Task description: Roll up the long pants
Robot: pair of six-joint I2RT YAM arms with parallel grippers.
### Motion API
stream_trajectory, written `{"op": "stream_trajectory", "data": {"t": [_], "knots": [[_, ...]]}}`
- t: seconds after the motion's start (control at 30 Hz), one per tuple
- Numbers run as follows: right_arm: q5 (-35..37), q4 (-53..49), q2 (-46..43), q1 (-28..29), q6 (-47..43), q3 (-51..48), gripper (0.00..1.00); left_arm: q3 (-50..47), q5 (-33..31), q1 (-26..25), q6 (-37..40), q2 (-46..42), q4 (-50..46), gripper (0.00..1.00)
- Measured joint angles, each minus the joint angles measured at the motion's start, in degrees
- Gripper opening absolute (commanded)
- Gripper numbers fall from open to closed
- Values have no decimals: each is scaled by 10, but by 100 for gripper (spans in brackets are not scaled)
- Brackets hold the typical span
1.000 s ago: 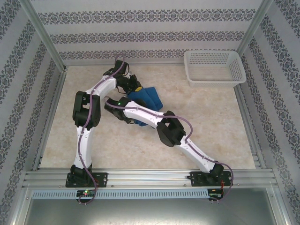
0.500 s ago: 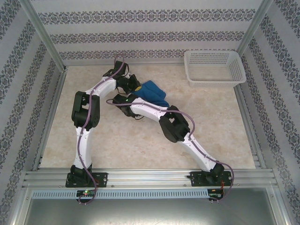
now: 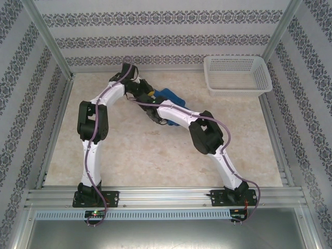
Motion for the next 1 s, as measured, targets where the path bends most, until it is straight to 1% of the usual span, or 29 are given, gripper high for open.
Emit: {"op": "stream_trajectory", "data": {"t": [0.03,0.07,0.1,0.13,0.23,0.3,0.4,0.7,0.87,1.0], "knots": [[-14,-2,-6,-3,2,0,0,2,9,6,-5,-2,3,61],[-26,-6,-11,-6,5,0,0,3,17,14,-10,-5,6,82],[-39,-10,-16,-9,10,0,0,3,25,21,-14,-8,10,96],[-54,-15,-21,-13,15,0,0,4,29,31,-16,-12,10,100],[-106,-28,-35,-34,42,3,0,4,30,65,-20,-24,9,100],[-155,-36,-43,-58,59,11,0,4,31,90,-20,-32,7,100],[-231,-37,-55,-98,83,12,0,4,31,114,-20,-44,-2,100],[-474,-14,-63,-195,161,12,0,-12,33,114,-20,-82,-4,100],[-601,53,-63,-235,219,-21,0,-32,35,114,-20,-82,-3,100],[-669,113,-63,-250,261,-46,0,-40,36,114,-20,-82,-3,100]]}}
